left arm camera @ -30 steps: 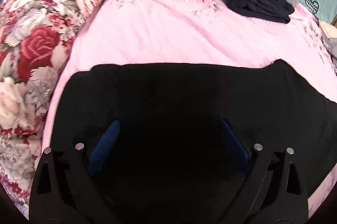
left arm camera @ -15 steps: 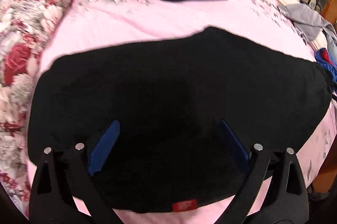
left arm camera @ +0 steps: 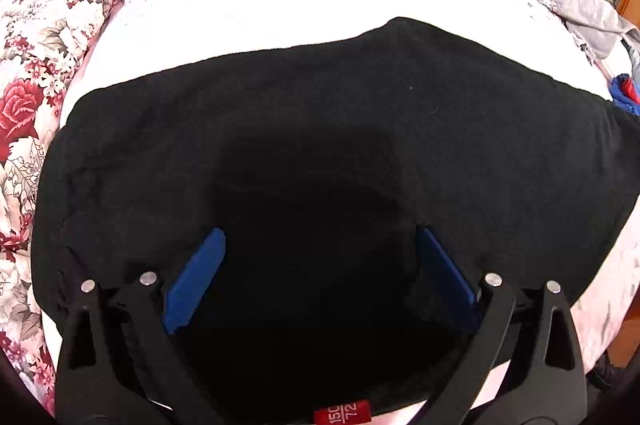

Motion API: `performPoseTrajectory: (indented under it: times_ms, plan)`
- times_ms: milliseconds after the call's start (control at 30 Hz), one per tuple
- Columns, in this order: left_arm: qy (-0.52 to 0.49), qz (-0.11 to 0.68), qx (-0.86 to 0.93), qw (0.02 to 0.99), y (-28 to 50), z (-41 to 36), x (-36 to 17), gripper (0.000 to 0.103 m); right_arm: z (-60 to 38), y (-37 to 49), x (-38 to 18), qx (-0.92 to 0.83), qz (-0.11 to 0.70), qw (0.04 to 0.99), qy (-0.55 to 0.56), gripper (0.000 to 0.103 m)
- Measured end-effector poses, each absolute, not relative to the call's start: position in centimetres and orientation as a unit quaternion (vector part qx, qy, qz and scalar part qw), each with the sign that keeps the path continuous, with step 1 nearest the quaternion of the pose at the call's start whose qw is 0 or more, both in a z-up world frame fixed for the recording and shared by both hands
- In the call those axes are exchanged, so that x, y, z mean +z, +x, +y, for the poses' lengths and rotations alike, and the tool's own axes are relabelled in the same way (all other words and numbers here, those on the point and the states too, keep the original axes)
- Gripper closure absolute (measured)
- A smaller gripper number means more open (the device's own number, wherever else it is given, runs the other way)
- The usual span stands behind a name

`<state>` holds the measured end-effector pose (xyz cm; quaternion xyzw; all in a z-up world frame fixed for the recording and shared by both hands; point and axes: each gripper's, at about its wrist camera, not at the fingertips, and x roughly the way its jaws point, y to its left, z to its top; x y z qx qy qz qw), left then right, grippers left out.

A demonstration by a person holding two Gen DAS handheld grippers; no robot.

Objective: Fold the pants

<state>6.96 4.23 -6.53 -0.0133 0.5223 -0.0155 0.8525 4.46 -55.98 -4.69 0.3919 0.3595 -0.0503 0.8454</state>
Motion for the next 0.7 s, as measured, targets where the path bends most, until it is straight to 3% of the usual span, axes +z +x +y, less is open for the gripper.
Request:
performPoseTrajectory:
  times_ms: [300,533,633,700]
  plan:
    - [-0.086,0.48,-0.006,0.873,5.2,7.5,-3.8,0.005,-40.3,7.1,4.8,0.157,0.343,0.894,0.242,0.086]
    - [-0.106,0.472,0.007,0.875,3.9,9.6,-3.6,0.005,-24.7,9.0,-1.7,0.251,0.444,0.854,0.1,0.086]
    - [-0.102,0.475,0.0,0.874,3.9,9.4,-3.9,0.005,-20.3,8.3,-4.9,0.273,0.5,0.821,0.038,0.066]
    - [-0.098,0.475,-0.005,0.875,4.0,9.1,-3.9,0.005,-19.5,7.2,-5.0,0.29,0.489,0.823,0.016,0.044]
